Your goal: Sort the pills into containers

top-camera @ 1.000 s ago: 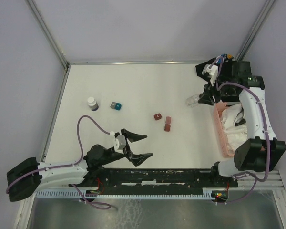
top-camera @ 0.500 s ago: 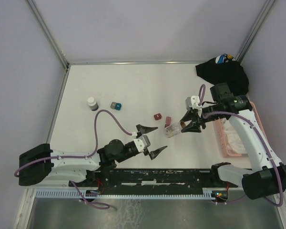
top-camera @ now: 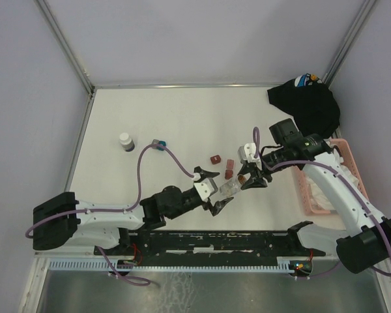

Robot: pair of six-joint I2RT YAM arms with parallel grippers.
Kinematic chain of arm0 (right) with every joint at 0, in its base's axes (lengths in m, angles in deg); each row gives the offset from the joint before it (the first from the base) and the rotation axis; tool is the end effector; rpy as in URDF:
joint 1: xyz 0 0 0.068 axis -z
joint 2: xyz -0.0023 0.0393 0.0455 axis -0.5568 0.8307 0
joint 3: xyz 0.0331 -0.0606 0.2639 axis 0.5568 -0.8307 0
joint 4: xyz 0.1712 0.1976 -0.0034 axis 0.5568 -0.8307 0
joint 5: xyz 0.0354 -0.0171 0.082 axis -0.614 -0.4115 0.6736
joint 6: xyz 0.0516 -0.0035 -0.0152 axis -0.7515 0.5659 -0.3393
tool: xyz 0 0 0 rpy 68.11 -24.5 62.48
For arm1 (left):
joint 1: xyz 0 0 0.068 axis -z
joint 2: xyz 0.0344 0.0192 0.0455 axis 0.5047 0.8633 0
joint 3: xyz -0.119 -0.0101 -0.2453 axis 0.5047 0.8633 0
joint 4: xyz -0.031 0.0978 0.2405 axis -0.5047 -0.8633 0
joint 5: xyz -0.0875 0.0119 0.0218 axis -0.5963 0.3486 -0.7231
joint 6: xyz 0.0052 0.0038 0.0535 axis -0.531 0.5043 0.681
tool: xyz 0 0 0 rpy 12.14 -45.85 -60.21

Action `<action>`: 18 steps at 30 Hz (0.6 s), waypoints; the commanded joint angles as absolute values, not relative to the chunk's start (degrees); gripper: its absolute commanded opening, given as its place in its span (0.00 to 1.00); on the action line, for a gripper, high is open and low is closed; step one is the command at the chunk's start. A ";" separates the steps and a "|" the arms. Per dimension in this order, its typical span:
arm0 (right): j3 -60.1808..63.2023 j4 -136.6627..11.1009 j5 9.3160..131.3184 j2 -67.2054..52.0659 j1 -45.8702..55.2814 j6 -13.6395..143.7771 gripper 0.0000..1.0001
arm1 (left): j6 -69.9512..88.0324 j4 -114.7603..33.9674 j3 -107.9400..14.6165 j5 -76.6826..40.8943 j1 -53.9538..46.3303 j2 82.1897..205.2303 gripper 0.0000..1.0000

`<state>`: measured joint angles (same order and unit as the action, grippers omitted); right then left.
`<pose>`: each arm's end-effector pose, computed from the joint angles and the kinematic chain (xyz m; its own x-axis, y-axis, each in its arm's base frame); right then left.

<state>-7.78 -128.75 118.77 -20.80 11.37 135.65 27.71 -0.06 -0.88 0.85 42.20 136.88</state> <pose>0.1754 0.1045 0.3244 0.0691 -0.5129 -0.8557 -0.9898 -0.1424 0.0054 0.0826 -0.2407 0.2397 0.1103 0.0537 -0.9924 0.8763 0.4660 0.1226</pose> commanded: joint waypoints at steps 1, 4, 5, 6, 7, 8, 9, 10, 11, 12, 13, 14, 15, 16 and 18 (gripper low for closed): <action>-7.31 -125.56 117.70 -20.70 9.52 133.25 0.02 | 26.42 -1.47 -4.52 2.66 42.55 140.01 0.98; -7.43 -125.15 117.77 -20.13 8.64 132.70 0.02 | 26.77 -1.20 -4.70 2.07 42.55 141.71 0.98; -7.39 -125.26 117.85 -19.91 8.29 132.58 0.02 | 26.77 -0.61 -4.66 2.10 42.55 142.18 0.96; -7.40 -125.28 117.87 -19.80 8.14 132.53 0.02 | 26.82 0.10 -4.45 2.26 42.61 142.54 0.94; -7.36 -125.36 117.87 -19.60 7.73 132.53 0.02 | 26.92 0.91 -4.22 2.31 42.51 142.77 0.93; -7.43 -125.37 117.87 -19.45 7.49 132.54 0.02 | 26.97 1.91 -3.97 2.32 42.57 142.94 0.91; -7.45 -125.38 117.87 -19.27 7.34 132.51 0.02 | 26.95 2.83 -3.73 2.33 42.61 143.07 0.89; -7.39 -125.38 117.94 -19.10 7.19 132.40 0.02 | 26.95 3.65 -3.64 2.27 42.56 143.22 0.87; -7.40 -125.42 117.96 -18.88 7.05 132.36 0.02 | 26.88 4.17 -3.59 1.97 42.59 143.31 0.85; -7.35 -125.53 117.90 -18.66 6.90 132.35 0.02 | 26.82 4.58 -3.59 1.54 42.60 143.44 0.83; -7.31 -125.62 117.95 -18.50 6.87 132.35 0.02 | 26.86 4.96 -3.54 1.10 42.56 143.53 0.82; -7.25 -125.72 117.90 -18.31 6.72 132.37 0.02 | 26.78 5.05 -3.57 0.75 42.56 143.60 0.79; -7.12 -125.85 117.95 -18.19 6.69 132.35 0.02 | 26.77 5.05 -3.54 0.50 42.55 143.62 0.73; -7.04 -125.94 118.00 -18.10 6.65 132.31 0.02 | 26.68 4.82 -3.58 0.36 42.55 143.63 0.67; -6.83 -126.02 118.31 -17.99 6.63 132.08 0.02 | 26.29 3.91 -3.58 0.47 42.46 143.53 0.53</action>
